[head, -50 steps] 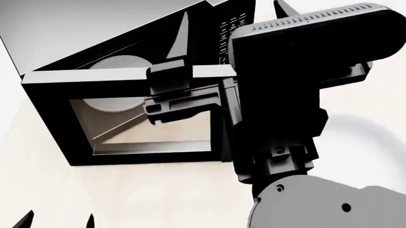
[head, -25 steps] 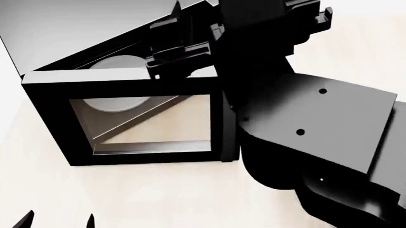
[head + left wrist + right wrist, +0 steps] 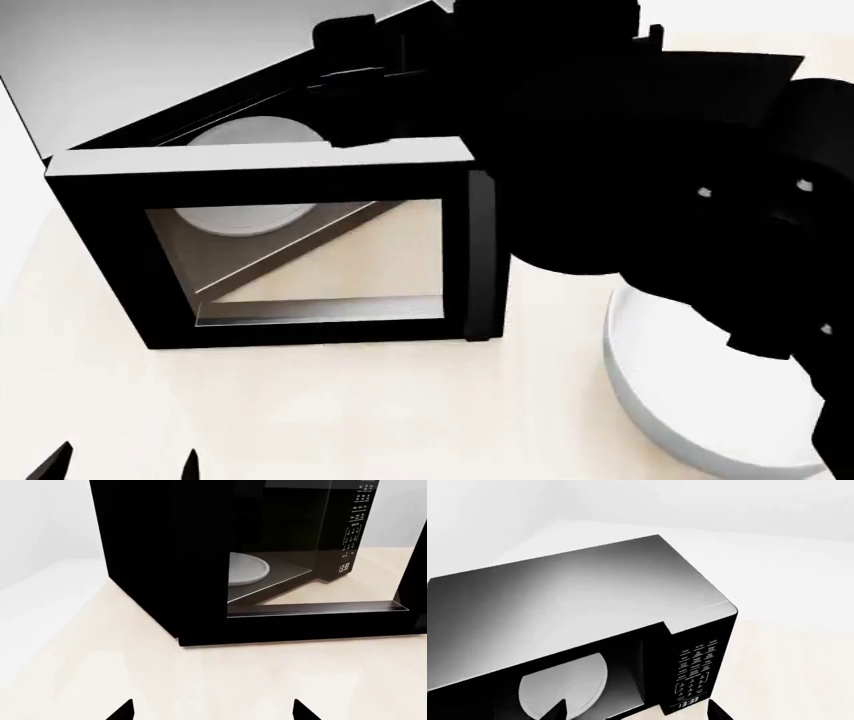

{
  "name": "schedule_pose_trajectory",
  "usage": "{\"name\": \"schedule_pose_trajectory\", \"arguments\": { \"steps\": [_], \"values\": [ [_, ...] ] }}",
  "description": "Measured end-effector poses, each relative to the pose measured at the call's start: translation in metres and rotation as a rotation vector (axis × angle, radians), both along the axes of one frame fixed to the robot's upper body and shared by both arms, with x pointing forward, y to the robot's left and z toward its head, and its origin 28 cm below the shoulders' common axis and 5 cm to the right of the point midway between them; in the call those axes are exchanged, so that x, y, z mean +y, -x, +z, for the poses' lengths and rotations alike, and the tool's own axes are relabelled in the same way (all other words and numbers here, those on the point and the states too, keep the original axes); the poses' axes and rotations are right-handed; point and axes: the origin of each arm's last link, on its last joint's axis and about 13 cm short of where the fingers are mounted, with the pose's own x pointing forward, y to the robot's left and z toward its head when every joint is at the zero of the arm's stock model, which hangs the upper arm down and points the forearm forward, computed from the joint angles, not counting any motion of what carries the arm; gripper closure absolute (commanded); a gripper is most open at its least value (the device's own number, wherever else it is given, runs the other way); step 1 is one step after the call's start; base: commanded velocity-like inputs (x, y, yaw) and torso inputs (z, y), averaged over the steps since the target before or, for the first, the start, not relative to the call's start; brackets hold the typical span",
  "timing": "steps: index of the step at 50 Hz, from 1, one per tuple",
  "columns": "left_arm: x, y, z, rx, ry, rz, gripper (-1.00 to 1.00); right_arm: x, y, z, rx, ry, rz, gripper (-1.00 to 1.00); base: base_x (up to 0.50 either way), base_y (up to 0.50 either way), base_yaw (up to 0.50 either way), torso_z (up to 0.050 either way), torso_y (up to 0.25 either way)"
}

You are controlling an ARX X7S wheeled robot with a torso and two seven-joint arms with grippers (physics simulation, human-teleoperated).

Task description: Open the microwave.

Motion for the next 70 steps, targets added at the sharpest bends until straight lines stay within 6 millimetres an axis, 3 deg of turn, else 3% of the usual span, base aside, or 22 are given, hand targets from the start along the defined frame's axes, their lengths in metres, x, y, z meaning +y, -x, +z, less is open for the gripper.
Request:
{"name": "schedule_pose_trajectory", "arguments": {
  "steps": [39, 70],
  "values": [
    [0.001, 0.001, 0.001, -0.003, 0.004, 0.001, -1.00, 0.004, -0.036, -0.004, 0.184, 0.000, -0.038, -1.00, 0.00, 0.00, 0.00, 0.000, 0.000],
    [0.001, 0.001, 0.001, -0.004, 0.005, 0.000, -1.00, 0.005, -0.044, -0.012, 0.244, 0.031, -0.044, -1.00, 0.00, 0.00, 0.00, 0.000, 0.000]
  ]
}}
